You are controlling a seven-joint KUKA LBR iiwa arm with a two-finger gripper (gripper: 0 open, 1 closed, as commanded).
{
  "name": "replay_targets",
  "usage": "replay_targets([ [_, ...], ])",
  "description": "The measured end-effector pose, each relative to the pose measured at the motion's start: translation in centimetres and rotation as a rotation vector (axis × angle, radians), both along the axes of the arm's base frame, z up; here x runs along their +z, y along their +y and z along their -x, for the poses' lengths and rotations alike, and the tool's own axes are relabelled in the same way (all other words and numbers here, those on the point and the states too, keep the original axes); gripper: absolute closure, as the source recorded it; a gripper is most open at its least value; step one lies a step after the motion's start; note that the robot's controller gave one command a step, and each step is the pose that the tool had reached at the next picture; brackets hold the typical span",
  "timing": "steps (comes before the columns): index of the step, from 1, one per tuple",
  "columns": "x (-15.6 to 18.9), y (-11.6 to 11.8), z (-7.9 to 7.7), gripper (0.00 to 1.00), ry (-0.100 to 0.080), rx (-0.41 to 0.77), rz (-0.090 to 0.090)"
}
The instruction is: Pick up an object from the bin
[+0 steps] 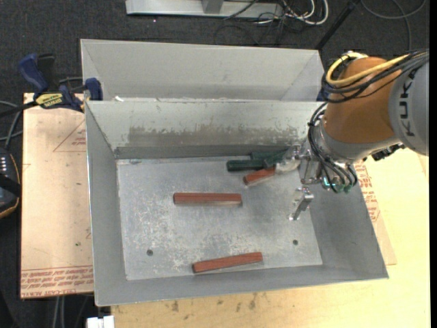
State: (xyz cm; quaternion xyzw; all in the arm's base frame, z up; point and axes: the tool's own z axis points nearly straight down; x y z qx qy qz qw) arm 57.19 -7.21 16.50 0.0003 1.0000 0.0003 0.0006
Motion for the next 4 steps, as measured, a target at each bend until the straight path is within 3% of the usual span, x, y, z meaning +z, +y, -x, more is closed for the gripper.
replay_targets([
  [1, -3.5, 3.9, -3.6, 0.00, -0.010, 0.014, 0.002],
  [2, -8.7, 4.7, -4.8, 1.00, -0.016, 0.136, 0.000],
  [3, -8.7, 4.7, -4.8, 1.00, -0.016, 0.136, 0.000],
  [4, -5.5, 4.7, -4.5, 1.00, 0.004, 0.121, -0.002],
])
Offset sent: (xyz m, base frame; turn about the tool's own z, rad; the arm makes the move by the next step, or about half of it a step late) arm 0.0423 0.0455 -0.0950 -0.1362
